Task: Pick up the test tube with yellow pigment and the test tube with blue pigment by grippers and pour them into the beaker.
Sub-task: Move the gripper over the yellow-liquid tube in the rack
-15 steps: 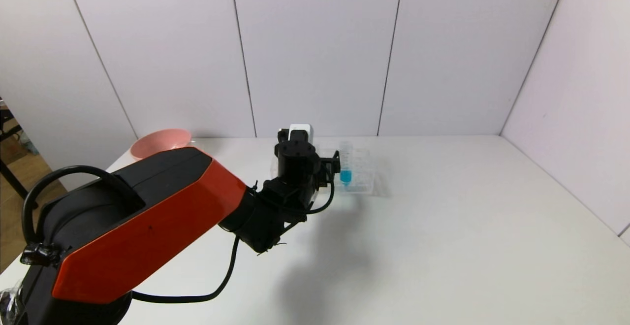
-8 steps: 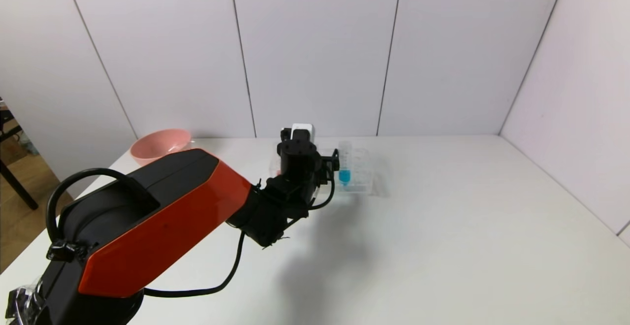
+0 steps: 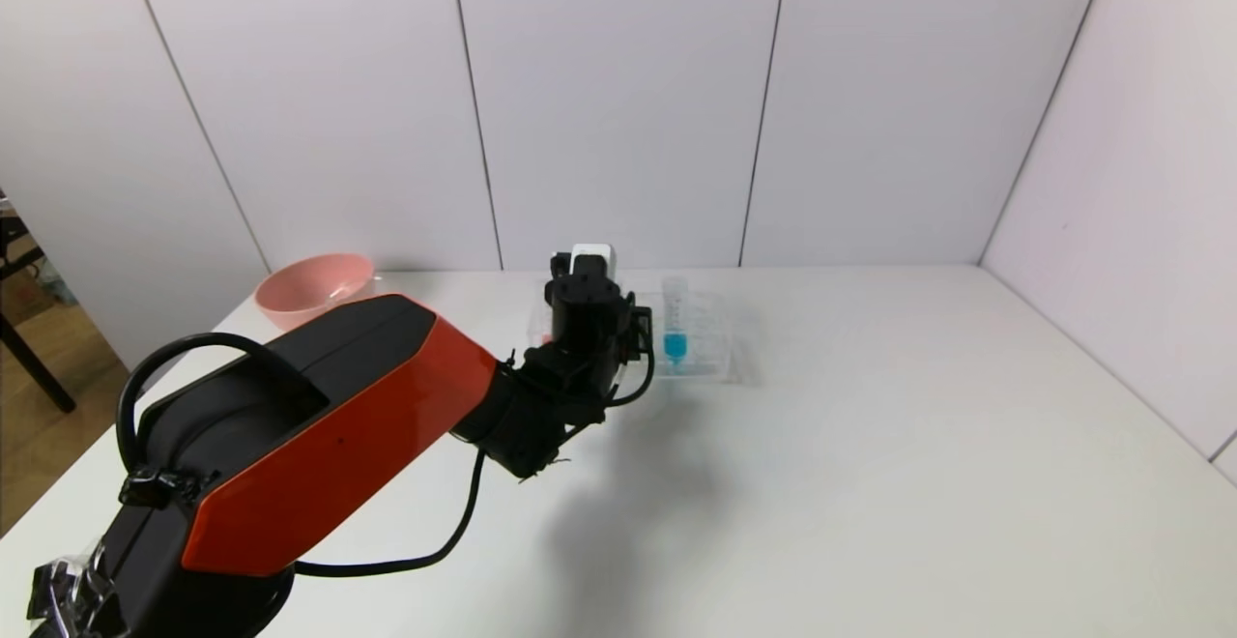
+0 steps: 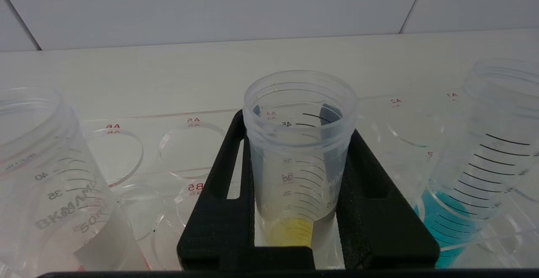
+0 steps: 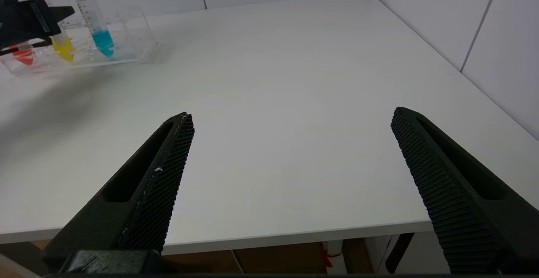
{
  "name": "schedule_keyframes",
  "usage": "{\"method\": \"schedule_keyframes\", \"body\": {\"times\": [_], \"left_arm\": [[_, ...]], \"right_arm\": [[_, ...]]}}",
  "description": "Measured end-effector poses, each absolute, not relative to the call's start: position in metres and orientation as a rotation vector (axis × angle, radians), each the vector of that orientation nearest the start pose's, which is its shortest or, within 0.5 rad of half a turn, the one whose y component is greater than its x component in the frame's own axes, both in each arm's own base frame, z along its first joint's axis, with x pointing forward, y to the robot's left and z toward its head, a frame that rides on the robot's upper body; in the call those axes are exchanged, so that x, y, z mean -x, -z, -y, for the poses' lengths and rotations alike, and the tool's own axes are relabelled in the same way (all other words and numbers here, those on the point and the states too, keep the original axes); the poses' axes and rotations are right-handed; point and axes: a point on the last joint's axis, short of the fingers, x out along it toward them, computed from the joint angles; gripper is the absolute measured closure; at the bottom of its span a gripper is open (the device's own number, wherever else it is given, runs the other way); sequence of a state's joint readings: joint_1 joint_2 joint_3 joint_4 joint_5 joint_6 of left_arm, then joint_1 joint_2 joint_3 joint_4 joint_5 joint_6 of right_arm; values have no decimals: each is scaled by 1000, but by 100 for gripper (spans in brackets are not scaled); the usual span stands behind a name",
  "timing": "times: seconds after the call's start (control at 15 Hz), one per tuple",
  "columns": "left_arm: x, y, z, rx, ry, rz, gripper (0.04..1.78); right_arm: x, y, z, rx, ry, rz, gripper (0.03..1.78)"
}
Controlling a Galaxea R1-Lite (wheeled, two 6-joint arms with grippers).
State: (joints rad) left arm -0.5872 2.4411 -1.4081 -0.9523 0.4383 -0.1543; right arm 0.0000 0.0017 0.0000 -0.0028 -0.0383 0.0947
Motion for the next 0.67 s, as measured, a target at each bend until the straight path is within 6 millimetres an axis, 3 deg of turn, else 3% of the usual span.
{"method": "schedule_keyframes", "body": {"times": [0.67], "left_arm": [[-408,-74,260,114,142,-83,127]], "right_arm": [[23,-76,1,-95,38,3,10]]}}
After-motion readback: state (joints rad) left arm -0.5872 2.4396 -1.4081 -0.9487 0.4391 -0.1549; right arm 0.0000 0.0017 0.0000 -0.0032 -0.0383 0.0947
